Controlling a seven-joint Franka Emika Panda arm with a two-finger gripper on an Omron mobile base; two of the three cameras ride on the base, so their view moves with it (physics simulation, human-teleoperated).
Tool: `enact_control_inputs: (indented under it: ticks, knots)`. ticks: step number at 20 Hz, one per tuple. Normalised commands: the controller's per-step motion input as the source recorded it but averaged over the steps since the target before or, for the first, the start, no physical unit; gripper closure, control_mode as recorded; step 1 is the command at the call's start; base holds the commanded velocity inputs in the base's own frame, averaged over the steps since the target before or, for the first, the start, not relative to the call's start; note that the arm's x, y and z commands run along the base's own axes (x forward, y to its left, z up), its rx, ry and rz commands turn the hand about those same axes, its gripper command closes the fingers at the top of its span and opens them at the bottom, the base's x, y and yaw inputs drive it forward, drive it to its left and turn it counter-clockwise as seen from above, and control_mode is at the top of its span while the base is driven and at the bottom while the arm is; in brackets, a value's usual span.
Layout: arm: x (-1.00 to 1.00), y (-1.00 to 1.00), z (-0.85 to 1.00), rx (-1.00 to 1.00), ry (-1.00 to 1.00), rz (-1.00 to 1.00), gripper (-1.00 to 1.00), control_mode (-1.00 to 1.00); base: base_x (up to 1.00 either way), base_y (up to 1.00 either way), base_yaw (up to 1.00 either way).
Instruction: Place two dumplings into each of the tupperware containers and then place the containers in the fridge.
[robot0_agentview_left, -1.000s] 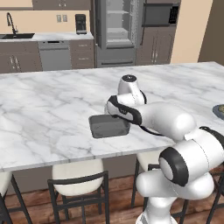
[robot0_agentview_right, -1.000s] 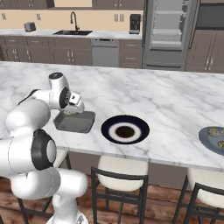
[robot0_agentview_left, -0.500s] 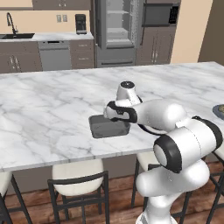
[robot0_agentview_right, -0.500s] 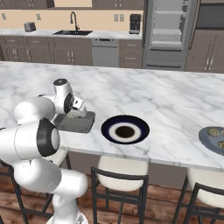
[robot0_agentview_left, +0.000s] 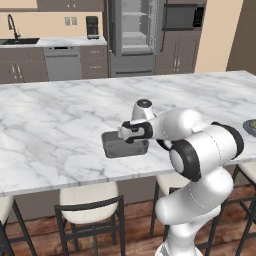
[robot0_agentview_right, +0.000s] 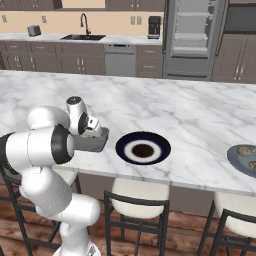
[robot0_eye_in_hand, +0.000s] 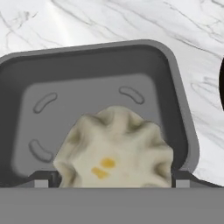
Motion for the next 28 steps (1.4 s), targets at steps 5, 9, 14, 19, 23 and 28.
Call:
enact_control_inputs:
  ticks: [5,9,14,19,23,28]
  knots:
    - [0.22,0.0,-0.19,0.0,0.0,0.0,1.0,-1.0,0.0,0.0,0.0]
    - [0.1,0.0,-0.18,0.0,0.0,0.0,1.0,-1.0,0.0,0.0,0.0]
    - [0.17,0.0,-0.08,0.0,0.0,0.0,1.0,-1.0,0.0,0.0,0.0]
    - [0.12,0.0,-0.08,0.0,0.0,0.0,1.0,-1.0,0.0,0.0,0.0]
    - [0.0,0.01,-0.01,0.0,0.0,0.0,-1.0,-1.0,0.0,0.0,0.0]
    - [0.0,0.0,0.0,0.0,0.0,0.0,-1.0,-1.0,0.0,0.0,0.0]
